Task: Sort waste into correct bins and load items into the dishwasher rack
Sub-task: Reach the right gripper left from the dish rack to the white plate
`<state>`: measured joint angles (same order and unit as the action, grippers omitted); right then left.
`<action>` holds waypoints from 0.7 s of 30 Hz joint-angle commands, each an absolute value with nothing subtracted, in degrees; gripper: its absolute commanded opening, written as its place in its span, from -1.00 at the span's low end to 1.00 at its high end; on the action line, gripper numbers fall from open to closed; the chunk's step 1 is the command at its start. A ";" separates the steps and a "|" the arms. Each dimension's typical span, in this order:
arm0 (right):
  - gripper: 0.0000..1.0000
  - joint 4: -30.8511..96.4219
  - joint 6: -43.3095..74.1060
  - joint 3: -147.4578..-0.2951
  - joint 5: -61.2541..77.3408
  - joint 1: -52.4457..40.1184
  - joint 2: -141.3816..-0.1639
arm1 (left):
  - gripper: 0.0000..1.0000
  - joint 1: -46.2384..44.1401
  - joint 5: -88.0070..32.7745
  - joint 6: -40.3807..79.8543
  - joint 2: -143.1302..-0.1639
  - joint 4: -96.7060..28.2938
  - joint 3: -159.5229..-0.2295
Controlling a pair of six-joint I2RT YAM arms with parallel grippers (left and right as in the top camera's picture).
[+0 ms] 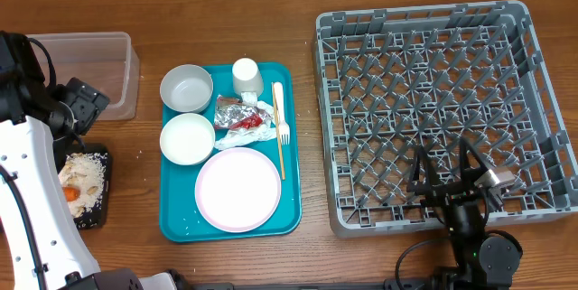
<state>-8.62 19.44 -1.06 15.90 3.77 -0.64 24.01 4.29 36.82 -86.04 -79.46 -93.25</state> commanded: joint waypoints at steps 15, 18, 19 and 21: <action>1.00 -21.26 30.04 -14.68 30.70 4.19 -6.28 | 1.00 33.01 -1.15 39.99 -86.59 -77.25 -93.91; 1.00 -21.39 30.04 -21.76 36.14 4.19 -13.63 | 1.00 33.45 -1.13 40.07 -86.59 -77.30 -93.91; 1.00 -21.41 30.04 -24.27 38.33 4.16 -16.49 | 1.00 33.45 -1.13 40.07 -86.59 -77.30 -93.91; 1.00 -21.37 30.02 -30.06 42.83 3.77 -23.24 | 1.00 33.39 -1.61 40.58 -86.59 -77.25 -93.91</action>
